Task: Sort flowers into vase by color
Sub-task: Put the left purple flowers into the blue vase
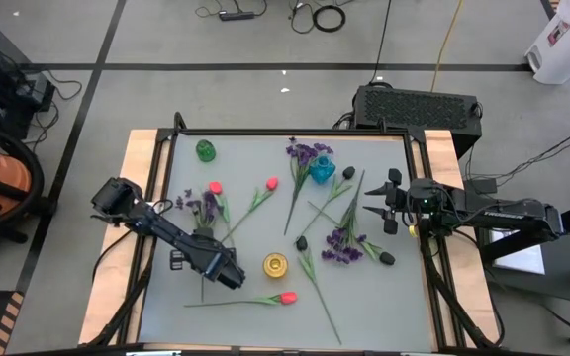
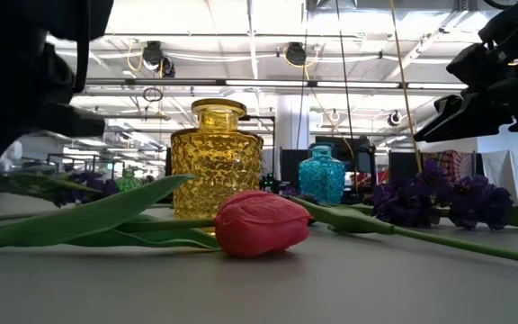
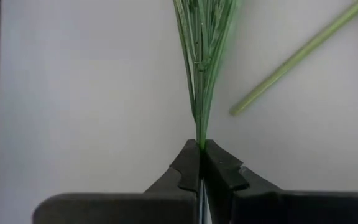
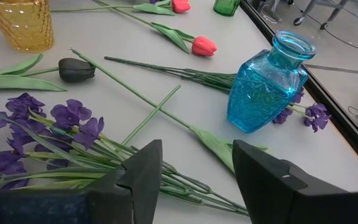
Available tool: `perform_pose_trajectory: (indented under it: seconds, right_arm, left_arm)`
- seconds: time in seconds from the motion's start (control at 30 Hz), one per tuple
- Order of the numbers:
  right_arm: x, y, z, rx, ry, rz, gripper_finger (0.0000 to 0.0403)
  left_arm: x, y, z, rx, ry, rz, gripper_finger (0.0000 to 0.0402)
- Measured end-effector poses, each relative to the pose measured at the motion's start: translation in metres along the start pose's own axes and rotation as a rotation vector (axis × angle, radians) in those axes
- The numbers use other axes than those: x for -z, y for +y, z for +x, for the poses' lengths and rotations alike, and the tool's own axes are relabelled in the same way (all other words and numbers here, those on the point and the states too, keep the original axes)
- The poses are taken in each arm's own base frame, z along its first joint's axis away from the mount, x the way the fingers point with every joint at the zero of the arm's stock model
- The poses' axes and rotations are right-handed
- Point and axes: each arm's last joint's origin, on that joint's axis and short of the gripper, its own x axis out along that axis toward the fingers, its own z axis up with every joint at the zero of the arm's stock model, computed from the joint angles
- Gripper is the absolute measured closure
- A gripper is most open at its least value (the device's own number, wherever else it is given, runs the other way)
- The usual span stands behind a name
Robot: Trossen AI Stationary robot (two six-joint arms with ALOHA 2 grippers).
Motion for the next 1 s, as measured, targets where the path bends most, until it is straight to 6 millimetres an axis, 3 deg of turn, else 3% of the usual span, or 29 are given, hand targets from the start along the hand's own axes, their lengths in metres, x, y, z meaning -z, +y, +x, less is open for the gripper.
perform_pose_trajectory:
  seconds: [0.57,1.0]
  right_arm:
    - [0.000,0.000,0.000,0.000,0.000,0.000,0.0215]
    - [0.000,0.000,0.000,0.000,0.000,0.000,0.0215]
  left_arm:
    - [0.002,0.008,-0.058,-0.004,-0.068,0.077,0.0391]
    - [-0.003,0.004,-0.091,0.218,-0.316,0.186,0.0391]
